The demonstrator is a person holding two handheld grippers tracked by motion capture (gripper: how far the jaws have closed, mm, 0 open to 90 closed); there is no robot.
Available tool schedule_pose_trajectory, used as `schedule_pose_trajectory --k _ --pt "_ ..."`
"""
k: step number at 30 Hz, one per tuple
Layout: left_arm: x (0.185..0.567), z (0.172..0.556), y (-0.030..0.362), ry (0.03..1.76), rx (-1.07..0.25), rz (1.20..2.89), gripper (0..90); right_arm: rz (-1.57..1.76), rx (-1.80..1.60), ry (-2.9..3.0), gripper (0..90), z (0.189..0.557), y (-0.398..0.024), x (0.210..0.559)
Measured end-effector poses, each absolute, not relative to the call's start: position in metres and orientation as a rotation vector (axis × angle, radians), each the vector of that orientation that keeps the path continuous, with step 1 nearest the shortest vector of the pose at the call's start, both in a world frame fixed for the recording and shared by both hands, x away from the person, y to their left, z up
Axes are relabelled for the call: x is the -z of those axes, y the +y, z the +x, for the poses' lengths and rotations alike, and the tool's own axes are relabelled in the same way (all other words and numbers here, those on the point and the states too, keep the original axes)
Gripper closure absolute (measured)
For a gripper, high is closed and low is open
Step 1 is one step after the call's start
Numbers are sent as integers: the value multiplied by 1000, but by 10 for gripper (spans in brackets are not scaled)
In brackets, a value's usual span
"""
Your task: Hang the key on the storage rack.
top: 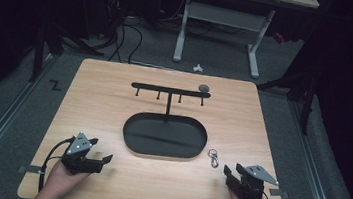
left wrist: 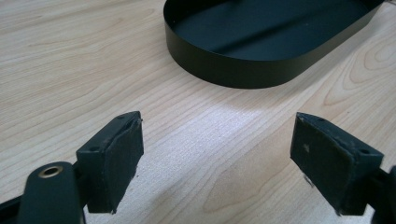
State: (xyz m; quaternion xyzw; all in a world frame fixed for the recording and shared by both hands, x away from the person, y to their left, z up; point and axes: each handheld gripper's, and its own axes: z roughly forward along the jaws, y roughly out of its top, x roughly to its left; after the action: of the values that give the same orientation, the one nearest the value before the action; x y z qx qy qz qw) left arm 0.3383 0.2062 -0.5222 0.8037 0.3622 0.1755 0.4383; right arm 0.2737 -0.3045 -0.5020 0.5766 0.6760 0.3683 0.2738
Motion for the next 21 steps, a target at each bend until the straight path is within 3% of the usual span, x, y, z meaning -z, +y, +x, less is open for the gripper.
schedule_pose_trajectory --k 21 --pt "523 339 204 893 -423 2004 178 1566 -996 1795 424 274 -311 506"
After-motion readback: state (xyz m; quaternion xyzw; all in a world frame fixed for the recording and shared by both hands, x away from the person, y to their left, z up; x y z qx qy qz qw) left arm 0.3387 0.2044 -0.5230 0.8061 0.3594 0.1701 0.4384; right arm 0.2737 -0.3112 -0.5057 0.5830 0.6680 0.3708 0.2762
